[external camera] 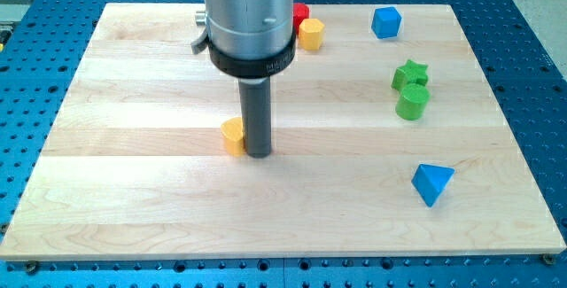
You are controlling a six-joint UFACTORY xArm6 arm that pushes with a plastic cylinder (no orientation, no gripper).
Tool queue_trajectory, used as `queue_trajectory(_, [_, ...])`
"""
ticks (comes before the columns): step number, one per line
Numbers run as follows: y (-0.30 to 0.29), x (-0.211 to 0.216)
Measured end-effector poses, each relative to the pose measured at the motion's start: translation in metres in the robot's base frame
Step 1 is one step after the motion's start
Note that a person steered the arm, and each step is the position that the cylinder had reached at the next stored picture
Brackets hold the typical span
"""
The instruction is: Move the heart below the red star
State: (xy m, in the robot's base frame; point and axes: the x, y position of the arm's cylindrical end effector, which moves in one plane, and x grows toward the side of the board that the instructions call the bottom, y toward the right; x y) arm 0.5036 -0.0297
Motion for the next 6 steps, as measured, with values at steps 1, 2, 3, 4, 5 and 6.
queue_trajectory(1, [-0.022,-0.021])
queue_trajectory(2, [-0.032,-0.032])
queue_trajectory(3, [-0.034,-0.01])
queue_trajectory(4, [-0.046,0.02])
queue_trajectory(5, [-0.08,-0.025])
queue_trajectory(6, [-0.092,-0.083])
